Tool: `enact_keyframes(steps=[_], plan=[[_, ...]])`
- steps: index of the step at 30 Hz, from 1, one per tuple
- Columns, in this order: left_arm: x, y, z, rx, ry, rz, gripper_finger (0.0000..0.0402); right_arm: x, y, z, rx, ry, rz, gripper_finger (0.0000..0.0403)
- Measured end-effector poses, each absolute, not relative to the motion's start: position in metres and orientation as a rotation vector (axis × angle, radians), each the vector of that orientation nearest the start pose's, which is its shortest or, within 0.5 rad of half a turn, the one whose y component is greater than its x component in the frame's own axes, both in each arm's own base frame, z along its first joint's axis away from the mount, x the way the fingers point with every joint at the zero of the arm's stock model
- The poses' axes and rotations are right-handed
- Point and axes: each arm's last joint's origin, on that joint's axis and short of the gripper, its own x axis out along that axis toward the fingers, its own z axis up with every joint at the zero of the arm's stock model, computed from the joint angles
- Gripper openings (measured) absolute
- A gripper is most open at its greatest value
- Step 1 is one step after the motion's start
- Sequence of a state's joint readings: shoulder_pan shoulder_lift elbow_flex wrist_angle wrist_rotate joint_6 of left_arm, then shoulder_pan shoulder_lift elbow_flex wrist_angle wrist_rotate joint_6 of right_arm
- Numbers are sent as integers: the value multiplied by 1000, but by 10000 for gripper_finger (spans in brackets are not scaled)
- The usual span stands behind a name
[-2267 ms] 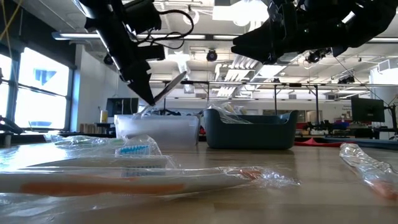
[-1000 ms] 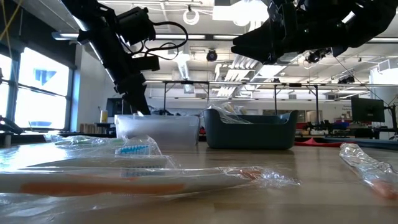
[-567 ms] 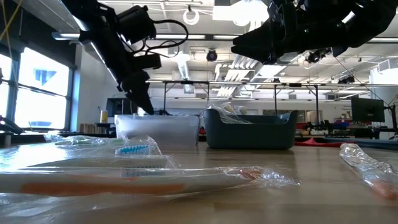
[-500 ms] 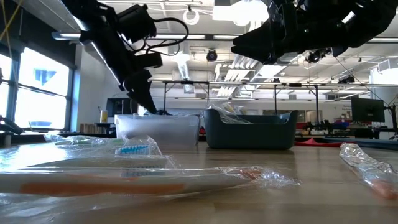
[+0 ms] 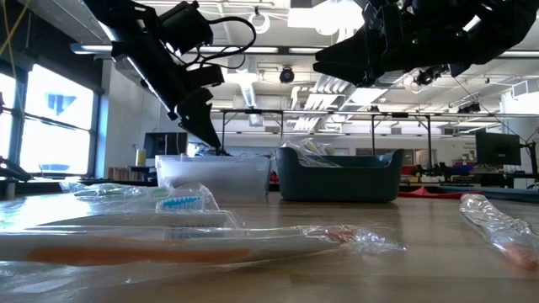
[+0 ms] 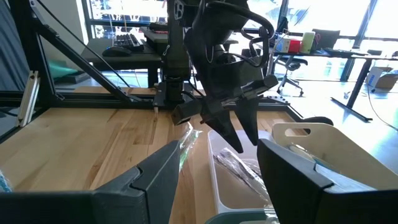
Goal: Pick & Place Toothbrushes
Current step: Put the green toothbrush into the green bin
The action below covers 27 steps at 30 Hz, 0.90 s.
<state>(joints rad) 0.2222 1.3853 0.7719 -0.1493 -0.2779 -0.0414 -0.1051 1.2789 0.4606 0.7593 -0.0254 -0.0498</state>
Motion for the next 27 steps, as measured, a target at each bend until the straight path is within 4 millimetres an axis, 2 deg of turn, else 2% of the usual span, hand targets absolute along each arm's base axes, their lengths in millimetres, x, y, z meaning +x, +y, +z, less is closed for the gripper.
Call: enact_keyframes(steps=[4, 10, 19, 27], plan=[[268, 68, 206, -53, 732, 505, 134, 250, -26, 213, -46, 61, -78, 208], [270, 57, 212, -36, 716, 461, 134, 250, -26, 213, -46, 61, -78, 208], [283, 38, 241, 37, 621, 375, 134, 250, -26, 213, -46, 61, -78, 208], [289, 16, 252, 128, 579, 321, 134, 250, -26, 213, -46, 61, -78, 208]])
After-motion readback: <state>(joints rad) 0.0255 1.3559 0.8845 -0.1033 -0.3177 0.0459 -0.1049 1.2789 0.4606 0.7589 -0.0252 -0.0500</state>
